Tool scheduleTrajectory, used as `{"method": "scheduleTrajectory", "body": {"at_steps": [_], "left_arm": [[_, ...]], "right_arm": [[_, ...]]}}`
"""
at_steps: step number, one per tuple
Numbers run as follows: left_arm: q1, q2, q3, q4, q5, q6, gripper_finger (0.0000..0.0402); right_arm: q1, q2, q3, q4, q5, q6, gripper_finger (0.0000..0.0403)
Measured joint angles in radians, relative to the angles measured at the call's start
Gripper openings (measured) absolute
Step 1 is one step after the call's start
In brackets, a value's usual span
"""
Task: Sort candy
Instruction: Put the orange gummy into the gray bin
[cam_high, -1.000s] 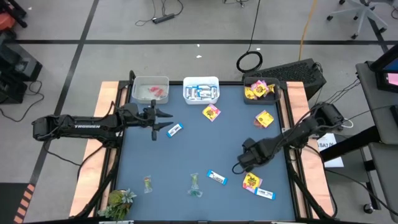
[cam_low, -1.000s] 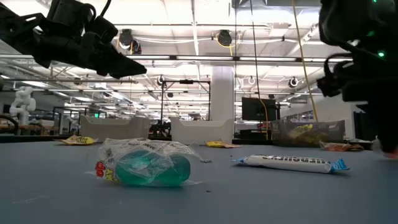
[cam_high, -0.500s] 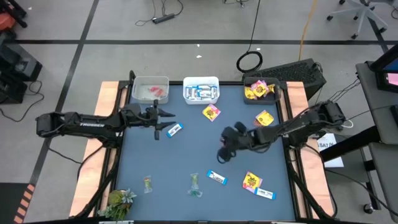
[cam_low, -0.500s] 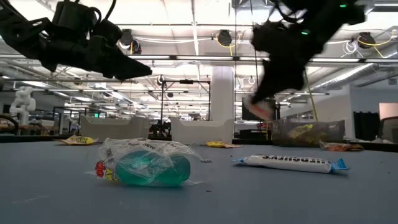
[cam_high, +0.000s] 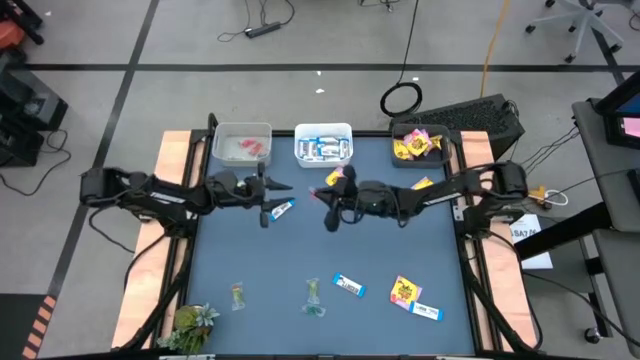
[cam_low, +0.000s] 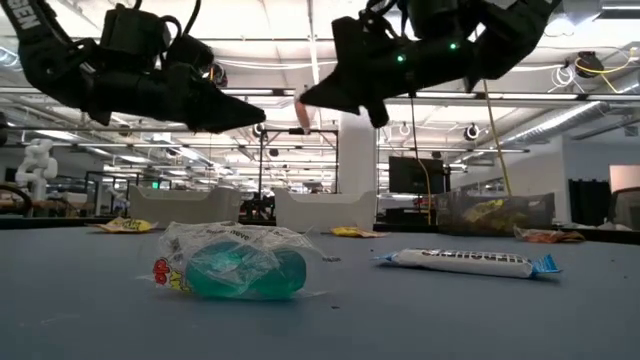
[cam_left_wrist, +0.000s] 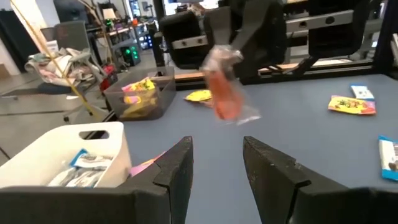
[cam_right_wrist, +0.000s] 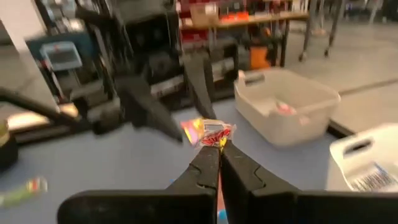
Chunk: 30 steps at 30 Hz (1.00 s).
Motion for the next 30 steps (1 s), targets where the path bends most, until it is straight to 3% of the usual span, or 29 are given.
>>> {"method": "scheduleTrajectory", "body": {"at_steps": [5, 13, 23, 30], "left_arm": [[-0.034, 0.057, 0.056, 0.001, -0.035, -0.041, 0.0148], [-0.079, 0.098, 0.108, -0.002, -0.028, -0.077, 0.0153], [-0.075, 0.098, 0.115, -0.001, -0.033, -0.177, 0.0253], [-0.076, 0.098, 0.142, -0.002, 0.053, -0.213, 0.0249]], "right_arm": [[-0.004, 0.047, 0.0, 0.144, -0.006, -0.026, 0.0], [-0.001, 0.063, 0.0, 0.206, -0.008, -0.038, 0.0], [0.015, 0.063, 0.0, 0.241, -0.019, -0.056, 0.0], [0.017, 0.063, 0.0, 0.28, -0.054, -0.057, 0.0]]}}
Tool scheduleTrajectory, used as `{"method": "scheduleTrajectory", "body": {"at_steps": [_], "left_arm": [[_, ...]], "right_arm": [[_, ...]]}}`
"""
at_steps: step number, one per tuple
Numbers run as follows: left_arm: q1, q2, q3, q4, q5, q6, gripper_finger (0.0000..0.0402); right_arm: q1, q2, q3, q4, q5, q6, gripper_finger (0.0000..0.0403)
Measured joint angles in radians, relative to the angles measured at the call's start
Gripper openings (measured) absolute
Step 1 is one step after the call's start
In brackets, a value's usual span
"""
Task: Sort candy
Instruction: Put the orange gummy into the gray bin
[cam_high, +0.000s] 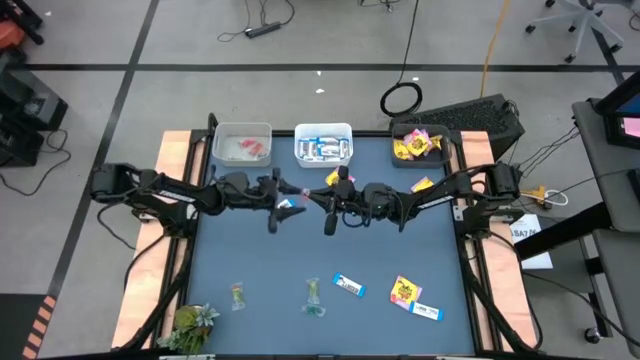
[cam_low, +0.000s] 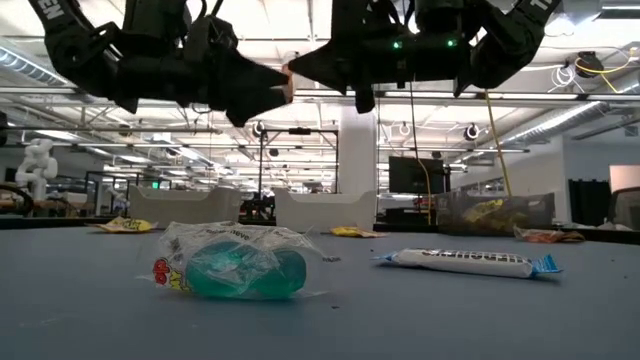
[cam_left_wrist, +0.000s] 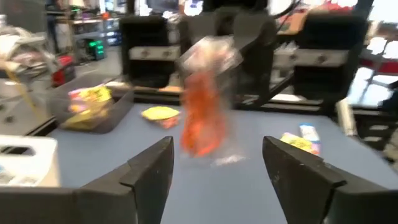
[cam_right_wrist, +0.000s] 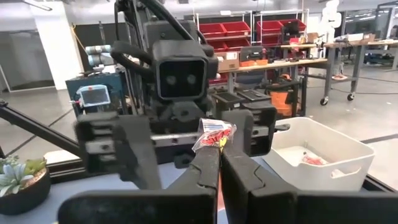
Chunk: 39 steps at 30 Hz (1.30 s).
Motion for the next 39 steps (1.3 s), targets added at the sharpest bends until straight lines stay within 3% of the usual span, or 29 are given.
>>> {"method": "scheduleTrajectory", "body": {"at_steps": [8, 15, 21, 28, 34, 39], "left_arm": [[-0.003, -0.001, 0.051, -0.081, -0.014, -0.019, 0.0192], [-0.003, -0.001, 0.051, -0.075, -0.018, 0.009, 0.0095], [-0.003, -0.001, 0.051, -0.073, -0.021, 0.039, 0.0013], [0.021, -0.027, 0.051, -0.144, -0.036, 0.066, 0.0011], [0.063, -0.171, 0.06, -0.393, -0.133, 0.111, 0.001], [0.111, -0.323, 0.149, -0.842, -0.37, 0.091, 0.001]], "right_arm": [[0.0, 0.0, 0.0, 0.006, -0.002, -0.018, 0.0], [0.0, 0.0, 0.0, 0.011, -0.001, -0.013, 0.0009], [0.0, 0.0, 0.0, 0.013, 0.0, -0.023, 0.0065], [0.0, -0.068, 0.0, -0.006, 0.008, -0.05, 0.0156], [0.0, -0.194, 0.0, -0.213, 0.059, -0.111, 0.0198], [0.002, -0.273, 0.0, -0.379, 0.088, -0.119, 0.0203]]}}
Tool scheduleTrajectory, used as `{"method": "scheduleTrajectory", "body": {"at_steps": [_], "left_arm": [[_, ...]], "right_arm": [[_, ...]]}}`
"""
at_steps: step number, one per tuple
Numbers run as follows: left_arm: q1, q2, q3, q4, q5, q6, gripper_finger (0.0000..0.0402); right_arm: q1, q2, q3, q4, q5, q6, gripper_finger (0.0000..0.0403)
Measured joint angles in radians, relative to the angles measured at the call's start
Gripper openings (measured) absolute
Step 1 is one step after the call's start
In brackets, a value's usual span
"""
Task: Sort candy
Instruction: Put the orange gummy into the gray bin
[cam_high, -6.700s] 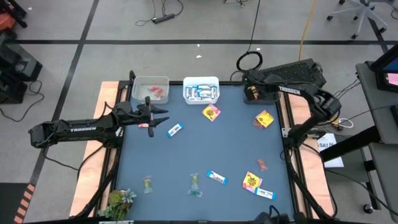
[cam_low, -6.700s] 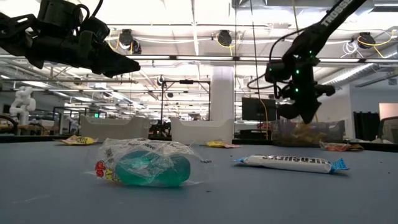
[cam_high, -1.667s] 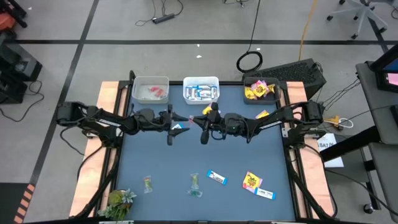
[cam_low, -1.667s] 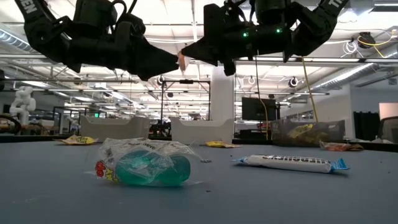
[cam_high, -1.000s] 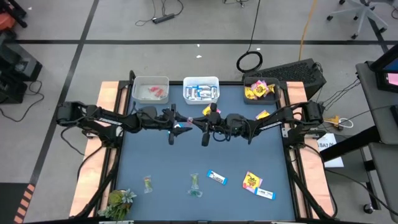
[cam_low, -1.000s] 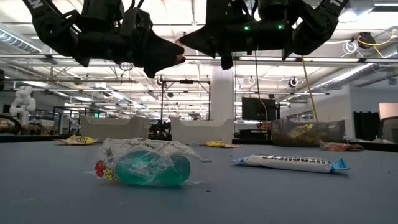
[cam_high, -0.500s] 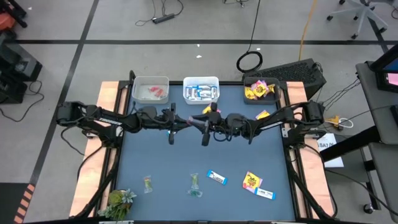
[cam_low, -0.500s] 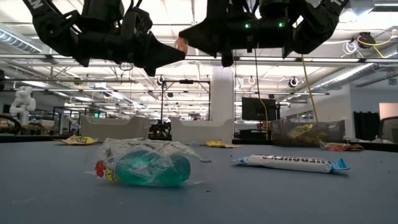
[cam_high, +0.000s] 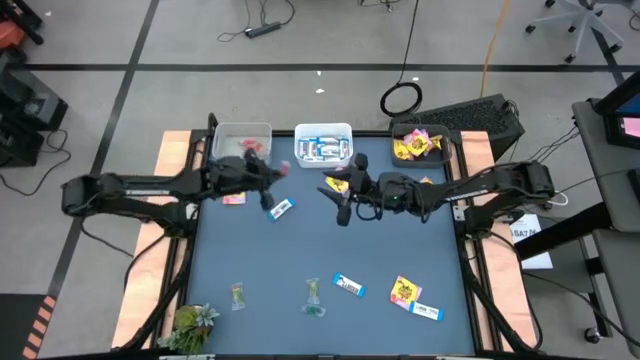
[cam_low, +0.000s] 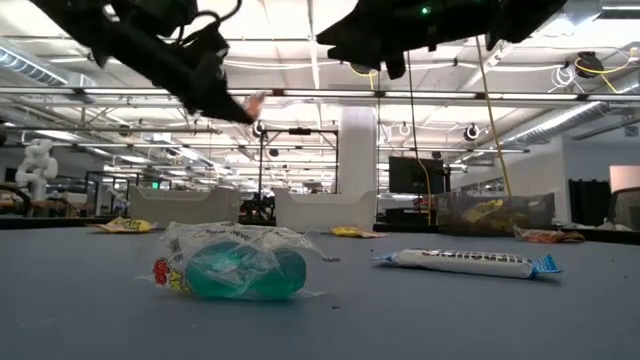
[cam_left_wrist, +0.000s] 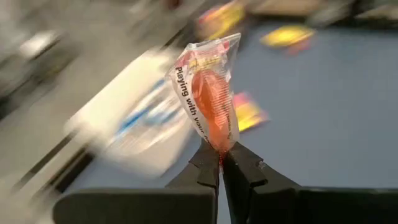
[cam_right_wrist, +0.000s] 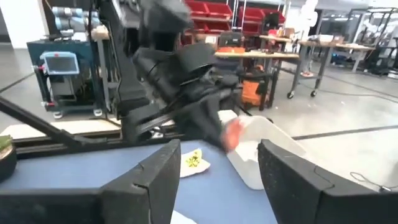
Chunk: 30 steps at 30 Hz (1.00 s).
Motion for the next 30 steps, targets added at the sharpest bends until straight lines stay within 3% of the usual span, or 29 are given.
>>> {"method": "scheduleTrajectory", "body": {"at_steps": [4, 8, 17, 23, 30], "left_arm": [[0.083, -0.046, 0.104, -0.365, -0.185, -0.1, 0.001], [0.228, -0.029, 0.176, -0.552, -0.207, -0.108, 0.001], [0.518, 0.179, 0.282, -0.644, -0.005, -0.039, 0.0011], [0.586, 0.345, 0.318, -0.657, 0.0, 0.012, 0.0011], [0.595, 0.411, 0.33, -0.638, -0.001, 0.074, 0.0013]], "right_arm": [[0.001, -0.017, 0.0, -0.038, -0.003, 0.005, 0.0203], [0.0, -0.017, 0.0, -0.063, -0.004, 0.004, 0.0203], [0.0, -0.016, 0.0, -0.083, -0.007, 0.004, 0.0203], [0.0, -0.016, 0.0, -0.107, -0.007, 0.007, 0.0203], [0.0, -0.016, 0.0, -0.115, -0.007, 0.007, 0.0203]]}}
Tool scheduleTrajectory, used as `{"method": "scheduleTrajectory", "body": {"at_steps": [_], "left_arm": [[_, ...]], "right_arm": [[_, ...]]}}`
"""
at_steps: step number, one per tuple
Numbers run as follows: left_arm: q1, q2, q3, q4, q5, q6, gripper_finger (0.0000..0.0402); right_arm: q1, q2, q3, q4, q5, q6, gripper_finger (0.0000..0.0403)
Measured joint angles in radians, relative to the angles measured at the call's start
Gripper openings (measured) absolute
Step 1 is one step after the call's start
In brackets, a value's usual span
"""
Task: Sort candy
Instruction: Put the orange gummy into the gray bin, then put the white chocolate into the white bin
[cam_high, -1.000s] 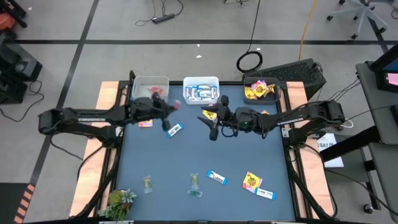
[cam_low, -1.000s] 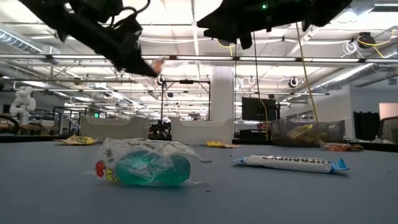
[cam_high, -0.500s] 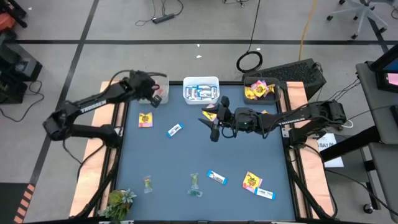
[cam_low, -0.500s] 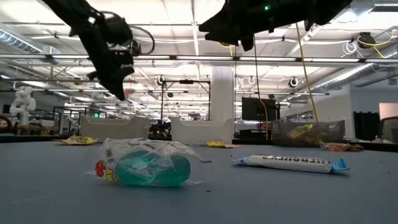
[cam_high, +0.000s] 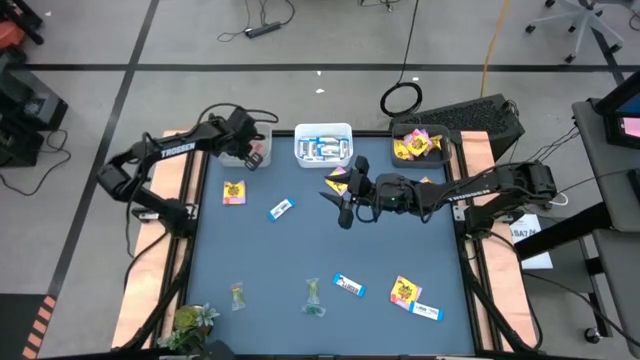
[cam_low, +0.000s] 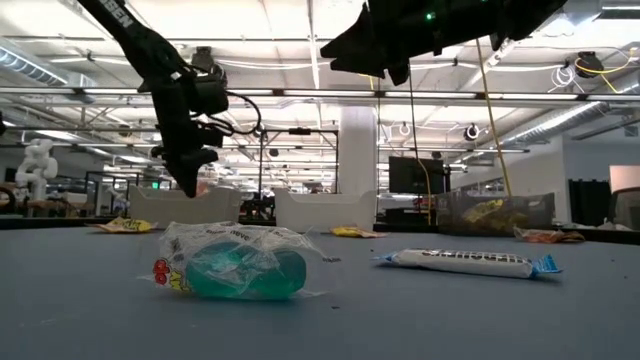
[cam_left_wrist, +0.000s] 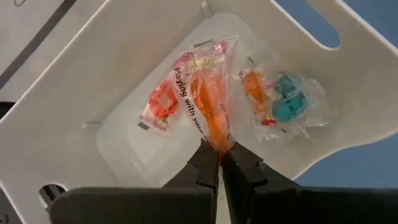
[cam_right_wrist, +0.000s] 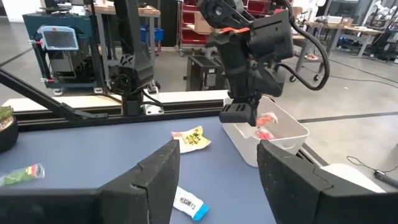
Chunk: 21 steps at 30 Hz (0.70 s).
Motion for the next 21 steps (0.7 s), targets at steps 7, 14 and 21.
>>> {"method": "scheduleTrajectory", "body": {"at_steps": [7, 14, 21], "left_arm": [[0.0, 0.002, 0.0, 0.025, -0.017, -0.002, 0.0074], [0.0, -0.002, 0.0, 0.021, -0.048, 0.0, 0.0131], [-0.084, -0.103, 0.0, -0.091, -0.048, -0.002, 0.0116]], "right_arm": [[0.0, 0.0, 0.0, -0.014, 0.0, 0.0, 0.0203], [0.0, 0.0, 0.0, -0.025, 0.0, 0.0, 0.0203], [0.005, 0.0, 0.0, -0.066, 0.0, -0.006, 0.0196]]}}
